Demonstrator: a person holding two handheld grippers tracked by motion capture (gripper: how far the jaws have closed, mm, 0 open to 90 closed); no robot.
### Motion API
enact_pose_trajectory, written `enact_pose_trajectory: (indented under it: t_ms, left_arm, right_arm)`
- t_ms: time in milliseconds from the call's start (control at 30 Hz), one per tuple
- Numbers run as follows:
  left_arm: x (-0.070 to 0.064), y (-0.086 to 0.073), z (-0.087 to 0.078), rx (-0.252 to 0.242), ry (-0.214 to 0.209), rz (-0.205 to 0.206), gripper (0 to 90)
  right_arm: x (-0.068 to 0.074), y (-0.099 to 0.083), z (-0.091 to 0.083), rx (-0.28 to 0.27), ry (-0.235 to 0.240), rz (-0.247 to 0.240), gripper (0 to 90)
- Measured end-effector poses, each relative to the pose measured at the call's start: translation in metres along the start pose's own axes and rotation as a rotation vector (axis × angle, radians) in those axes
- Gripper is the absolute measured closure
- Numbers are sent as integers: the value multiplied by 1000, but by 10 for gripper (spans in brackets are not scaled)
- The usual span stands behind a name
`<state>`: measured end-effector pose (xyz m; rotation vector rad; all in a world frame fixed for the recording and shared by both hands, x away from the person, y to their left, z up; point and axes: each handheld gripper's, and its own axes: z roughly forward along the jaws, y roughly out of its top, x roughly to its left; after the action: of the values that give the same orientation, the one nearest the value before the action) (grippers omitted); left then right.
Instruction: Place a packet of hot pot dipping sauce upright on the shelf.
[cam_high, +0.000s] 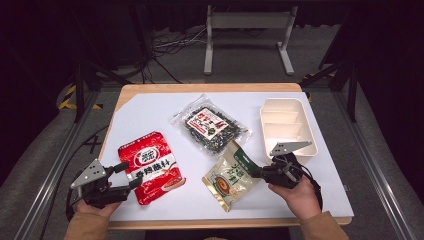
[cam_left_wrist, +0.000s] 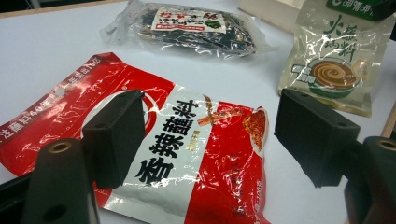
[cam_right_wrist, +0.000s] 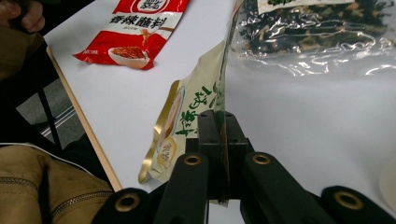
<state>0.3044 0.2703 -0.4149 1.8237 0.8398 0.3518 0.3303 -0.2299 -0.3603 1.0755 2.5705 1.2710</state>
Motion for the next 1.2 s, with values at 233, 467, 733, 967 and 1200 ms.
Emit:
enact_pose_trajectory:
  t_ms: [233, 467, 733, 967, 1200]
  left_arm:
    - [1, 0, 0, 0, 0, 7, 247]
    - [0, 0, -1, -3, 5, 2, 247]
    - [1, 0, -2, -8, 5, -3, 247]
    - [2, 0, -2, -9, 5, 1, 247]
    - [1, 0, -2, -7, 6, -2, 247]
  right_arm:
    - [8, 11, -16, -18, -24, -51, 898]
    - [13, 20, -27, -24, -51, -97, 899]
    - [14, 30, -40, -20, -94, -138, 898]
    - [14, 38, -50, -19, -127, -161, 898]
    - [15, 46, -58, -15, -154, -204, 898]
